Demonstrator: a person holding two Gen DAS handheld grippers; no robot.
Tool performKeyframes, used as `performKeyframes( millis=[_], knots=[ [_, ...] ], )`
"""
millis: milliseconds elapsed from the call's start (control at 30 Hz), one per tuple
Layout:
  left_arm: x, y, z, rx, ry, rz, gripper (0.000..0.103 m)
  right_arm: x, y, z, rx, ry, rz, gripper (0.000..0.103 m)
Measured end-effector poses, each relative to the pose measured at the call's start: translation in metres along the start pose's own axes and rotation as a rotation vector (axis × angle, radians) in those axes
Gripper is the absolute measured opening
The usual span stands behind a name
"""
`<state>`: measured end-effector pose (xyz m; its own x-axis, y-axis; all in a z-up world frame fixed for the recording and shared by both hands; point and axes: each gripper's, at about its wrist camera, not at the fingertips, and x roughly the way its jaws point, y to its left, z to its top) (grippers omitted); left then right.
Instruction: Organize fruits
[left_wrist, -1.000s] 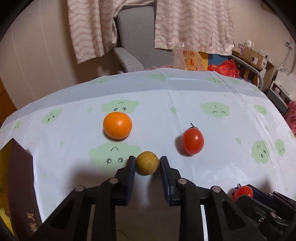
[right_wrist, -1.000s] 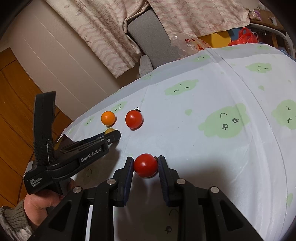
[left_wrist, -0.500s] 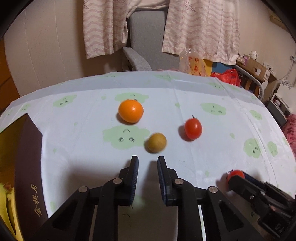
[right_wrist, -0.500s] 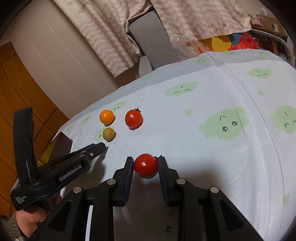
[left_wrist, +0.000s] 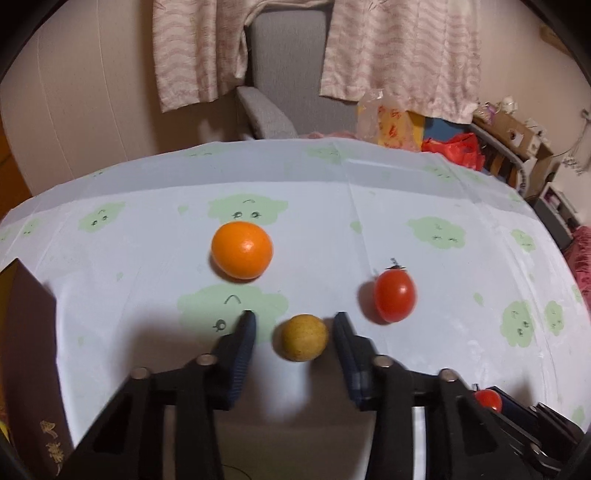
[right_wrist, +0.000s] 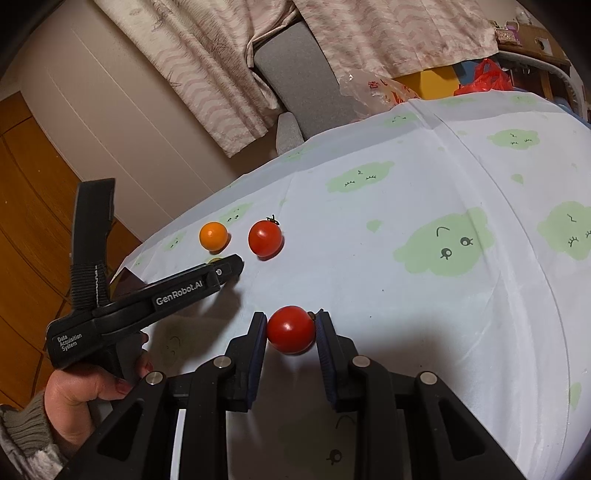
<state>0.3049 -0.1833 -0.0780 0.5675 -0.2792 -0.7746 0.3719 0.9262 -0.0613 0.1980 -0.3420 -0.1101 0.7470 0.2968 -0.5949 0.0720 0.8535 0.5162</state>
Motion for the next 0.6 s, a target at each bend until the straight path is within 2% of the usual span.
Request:
performKeyframes(
  millis=[267,600],
  knots=[
    [-0.02,0.003,-0.013,-0.03,-0.021,-0.011,0.024,-0.001,0.002,0.0,-0.012,-0.002,-0.011,0.028],
    [-0.092,0.015,-0.05,-0.141,-0.064,-0.079,0.024,-0.017,0.003,-0.006,0.007,-0.039,-0.038,0.027]
  ],
)
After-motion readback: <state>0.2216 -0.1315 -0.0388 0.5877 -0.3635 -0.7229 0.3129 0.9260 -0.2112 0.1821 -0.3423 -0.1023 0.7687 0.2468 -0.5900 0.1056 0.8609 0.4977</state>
